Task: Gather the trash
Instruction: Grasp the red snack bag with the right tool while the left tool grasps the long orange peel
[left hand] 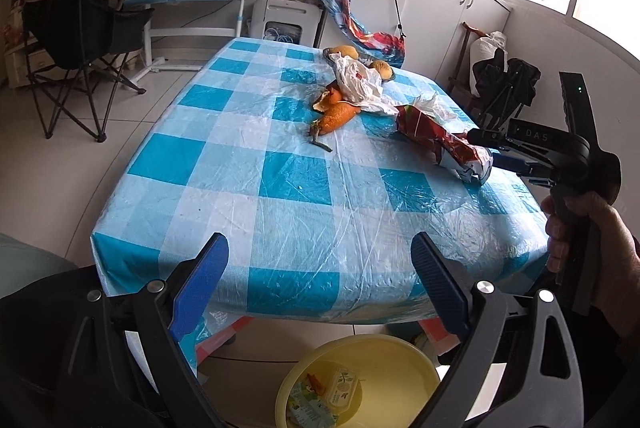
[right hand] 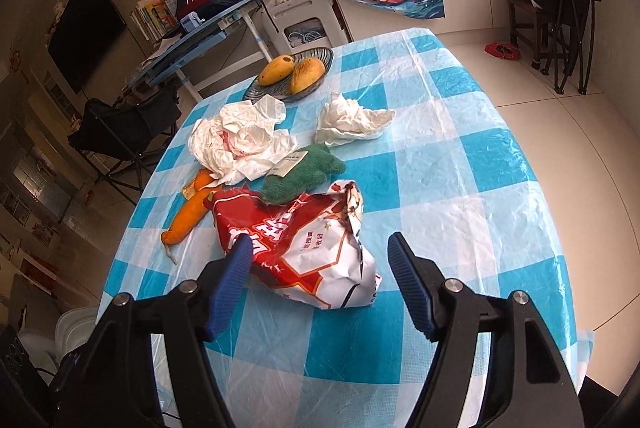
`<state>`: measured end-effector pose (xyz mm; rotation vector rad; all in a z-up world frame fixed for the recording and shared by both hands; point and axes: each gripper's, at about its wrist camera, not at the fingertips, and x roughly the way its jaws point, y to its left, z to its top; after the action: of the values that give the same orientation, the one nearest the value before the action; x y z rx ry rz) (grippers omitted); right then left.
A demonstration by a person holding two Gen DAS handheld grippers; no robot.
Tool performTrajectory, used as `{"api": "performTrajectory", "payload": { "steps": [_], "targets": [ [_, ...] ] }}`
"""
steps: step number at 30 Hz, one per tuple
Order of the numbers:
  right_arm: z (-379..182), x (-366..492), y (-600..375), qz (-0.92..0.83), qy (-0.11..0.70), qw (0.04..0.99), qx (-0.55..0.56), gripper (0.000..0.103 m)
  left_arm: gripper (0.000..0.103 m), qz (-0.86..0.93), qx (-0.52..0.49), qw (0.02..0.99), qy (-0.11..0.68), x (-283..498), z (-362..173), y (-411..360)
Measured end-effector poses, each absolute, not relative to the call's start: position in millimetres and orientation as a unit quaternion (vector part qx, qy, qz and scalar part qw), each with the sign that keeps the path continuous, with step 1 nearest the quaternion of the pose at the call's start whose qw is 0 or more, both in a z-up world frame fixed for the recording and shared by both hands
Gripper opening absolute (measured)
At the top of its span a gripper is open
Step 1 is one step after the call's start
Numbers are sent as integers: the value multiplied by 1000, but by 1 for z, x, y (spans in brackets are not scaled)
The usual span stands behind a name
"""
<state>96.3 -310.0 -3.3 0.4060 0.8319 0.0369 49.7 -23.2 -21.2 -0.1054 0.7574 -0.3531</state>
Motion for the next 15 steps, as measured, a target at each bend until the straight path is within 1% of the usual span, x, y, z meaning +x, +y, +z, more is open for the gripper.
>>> {"api": "performTrajectory", "payload": {
  "steps": [4, 5, 6, 7, 9, 12, 15],
  "targets": [
    [-4, 96, -304, 32, 403, 893, 196, 56, 89, -173, -45, 914, 364, 62, -17, -32],
    [-5, 97, -303, 36, 404, 893, 196, 51, 89, -174, -44, 915, 362, 66, -15, -35],
    [-5, 96, -302, 40, 405, 892, 195, 43, 89, -176, -43, 915, 360, 71, -13, -37],
    [-4, 96, -301, 43, 405, 893, 193, 40, 89, -177, -40, 916, 358, 76, -11, -40],
    [-3, 96, -299, 48, 405, 893, 192, 26, 89, -174, -32, 918, 354, 87, -7, -47],
    [0, 92, -297, 56, 405, 892, 190, 21, 89, -171, -26, 920, 353, 106, -3, -57],
    [2, 87, -296, 59, 406, 892, 190, 20, 89, -168, -23, 919, 357, 125, -4, -67]
  ]
}}
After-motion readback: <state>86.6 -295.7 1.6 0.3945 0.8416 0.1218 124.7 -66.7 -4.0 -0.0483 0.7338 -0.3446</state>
